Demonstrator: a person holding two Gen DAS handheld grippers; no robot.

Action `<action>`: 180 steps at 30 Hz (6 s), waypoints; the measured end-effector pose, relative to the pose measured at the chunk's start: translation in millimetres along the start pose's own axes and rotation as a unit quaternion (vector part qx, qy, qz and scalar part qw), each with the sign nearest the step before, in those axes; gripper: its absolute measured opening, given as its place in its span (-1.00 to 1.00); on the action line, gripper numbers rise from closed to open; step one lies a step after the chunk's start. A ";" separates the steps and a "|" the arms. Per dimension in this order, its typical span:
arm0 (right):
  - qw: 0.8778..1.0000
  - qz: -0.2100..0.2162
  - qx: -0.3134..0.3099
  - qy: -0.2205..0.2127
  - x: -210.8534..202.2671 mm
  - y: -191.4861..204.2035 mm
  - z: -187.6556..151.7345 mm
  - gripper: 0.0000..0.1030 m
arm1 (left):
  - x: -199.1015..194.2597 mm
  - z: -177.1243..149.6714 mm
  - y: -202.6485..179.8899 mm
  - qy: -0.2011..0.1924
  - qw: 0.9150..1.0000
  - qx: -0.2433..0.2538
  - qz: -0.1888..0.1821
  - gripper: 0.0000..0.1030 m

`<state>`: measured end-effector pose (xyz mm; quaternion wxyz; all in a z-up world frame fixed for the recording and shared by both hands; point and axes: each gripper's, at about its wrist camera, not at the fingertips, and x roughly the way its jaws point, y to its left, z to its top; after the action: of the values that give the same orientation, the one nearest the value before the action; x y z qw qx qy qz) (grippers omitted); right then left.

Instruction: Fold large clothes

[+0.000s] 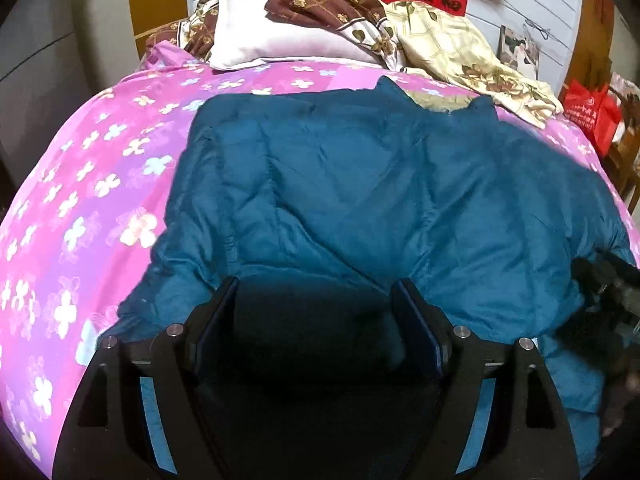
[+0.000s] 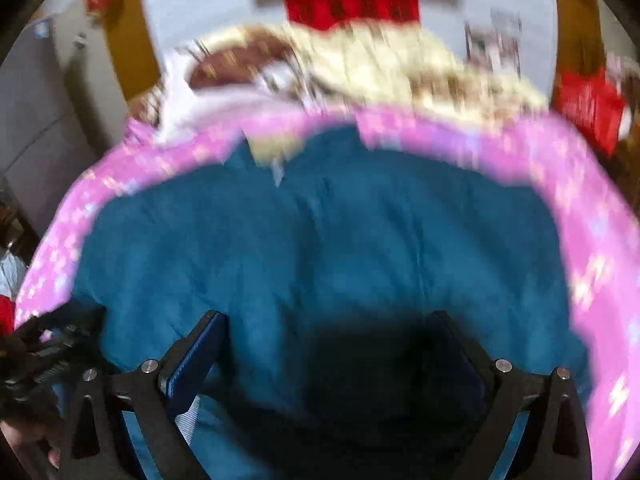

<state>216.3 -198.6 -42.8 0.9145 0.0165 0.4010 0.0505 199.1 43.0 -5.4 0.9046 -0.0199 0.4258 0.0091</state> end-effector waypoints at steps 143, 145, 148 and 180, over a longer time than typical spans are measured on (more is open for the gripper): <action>0.988 0.142 0.058 -0.004 -235.4 -92.1 -274.1 -0.35 | -181.7 -253.5 98.8 0.016 0.993 -0.019 -0.112 0.20; 0.989 0.136 0.061 -0.010 -235.6 -91.3 -275.3 -0.36 | -182.8 -253.3 102.1 0.017 0.994 -0.030 -0.100 -0.07; 0.989 0.134 0.060 -0.010 -235.2 -91.9 -273.3 -0.46 | -182.2 -252.1 110.9 0.024 0.991 -0.055 -0.116 -0.42; 0.987 0.077 0.053 -0.128 -379.2 -61.2 -284.6 -0.82 | -309.8 -259.4 157.1 -0.106 0.983 -0.087 -0.121 -0.82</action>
<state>-243.4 -302.4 37.5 0.9495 0.1025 0.2802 0.0970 -203.2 188.8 63.8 0.9336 -0.1493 0.3199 -0.0614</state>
